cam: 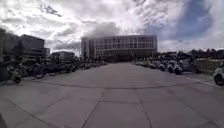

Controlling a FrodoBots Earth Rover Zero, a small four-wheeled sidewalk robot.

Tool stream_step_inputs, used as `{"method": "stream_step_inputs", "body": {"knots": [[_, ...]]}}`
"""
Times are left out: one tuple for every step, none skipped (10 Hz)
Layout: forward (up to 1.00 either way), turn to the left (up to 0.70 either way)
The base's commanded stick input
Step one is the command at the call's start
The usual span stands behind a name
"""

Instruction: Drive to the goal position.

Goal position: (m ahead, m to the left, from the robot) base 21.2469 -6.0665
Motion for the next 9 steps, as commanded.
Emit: {"method": "stream_step_inputs", "body": {"knots": [[0.70,0.01],[0.70,0.01],[0.70,0.01],[0.70,0.01],[0.70,0.01],[0.70,0.01],[0.70,0.01],[0.70,0.01],[0.70,0.01]]}}
